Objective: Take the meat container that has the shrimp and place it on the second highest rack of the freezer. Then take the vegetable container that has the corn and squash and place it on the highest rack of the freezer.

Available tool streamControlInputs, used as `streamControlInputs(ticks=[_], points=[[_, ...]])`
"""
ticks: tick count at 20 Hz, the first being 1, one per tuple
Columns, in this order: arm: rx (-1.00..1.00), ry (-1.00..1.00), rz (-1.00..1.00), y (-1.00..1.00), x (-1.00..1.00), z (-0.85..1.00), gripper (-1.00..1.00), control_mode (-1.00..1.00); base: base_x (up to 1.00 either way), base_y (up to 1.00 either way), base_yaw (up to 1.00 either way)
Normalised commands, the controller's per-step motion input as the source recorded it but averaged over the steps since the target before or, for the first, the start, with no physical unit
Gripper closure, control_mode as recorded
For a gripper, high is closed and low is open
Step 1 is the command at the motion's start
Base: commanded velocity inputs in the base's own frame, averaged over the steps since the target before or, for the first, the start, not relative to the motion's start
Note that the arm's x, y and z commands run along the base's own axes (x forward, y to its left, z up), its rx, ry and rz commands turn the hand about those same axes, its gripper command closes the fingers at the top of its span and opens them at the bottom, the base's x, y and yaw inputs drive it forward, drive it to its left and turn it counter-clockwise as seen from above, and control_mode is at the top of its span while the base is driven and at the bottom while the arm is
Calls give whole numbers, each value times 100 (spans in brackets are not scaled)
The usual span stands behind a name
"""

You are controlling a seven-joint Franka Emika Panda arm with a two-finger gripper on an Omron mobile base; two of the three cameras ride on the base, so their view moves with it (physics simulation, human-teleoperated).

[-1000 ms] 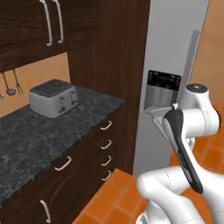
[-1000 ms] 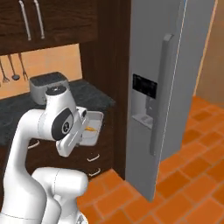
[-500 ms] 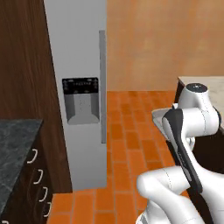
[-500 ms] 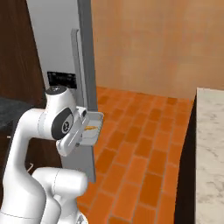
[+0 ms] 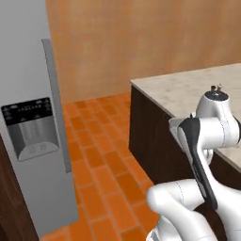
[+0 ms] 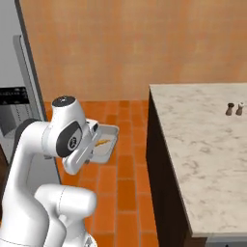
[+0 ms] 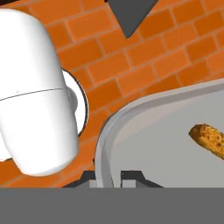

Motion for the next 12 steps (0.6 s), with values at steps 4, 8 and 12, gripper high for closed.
streamControlInputs(ticks=[4, 8, 12], points=[[0, 0, 0, 0, 0, 0, 100, 100, 56, 0, 16], [0, 0, 0, 0, 0, 0, 100, 100, 82, -12, 25], [0, 0, 0, 0, 0, 0, 100, 100, 81, -45, 23]])
